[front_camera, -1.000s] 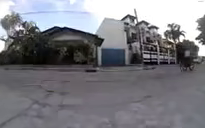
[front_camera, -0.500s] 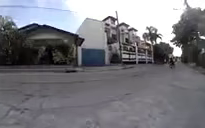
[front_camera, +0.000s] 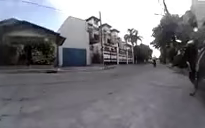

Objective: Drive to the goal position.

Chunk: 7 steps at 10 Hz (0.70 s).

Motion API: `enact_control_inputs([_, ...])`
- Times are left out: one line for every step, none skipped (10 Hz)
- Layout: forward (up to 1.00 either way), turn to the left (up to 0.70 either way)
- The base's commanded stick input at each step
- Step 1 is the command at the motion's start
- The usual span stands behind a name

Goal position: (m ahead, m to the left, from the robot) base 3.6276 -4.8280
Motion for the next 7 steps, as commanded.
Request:
enact_control_inputs([0.0, 0.0])
enact_control_inputs([0.0, -0.56])
enact_control_inputs([0.52, -0.44])
enact_control_inputs([0.7, -0.35])
enact_control_inputs([0.7, -0.19])
enact_control_inputs([0.7, 0.0])
enact_control_inputs([0.7, 0.0])
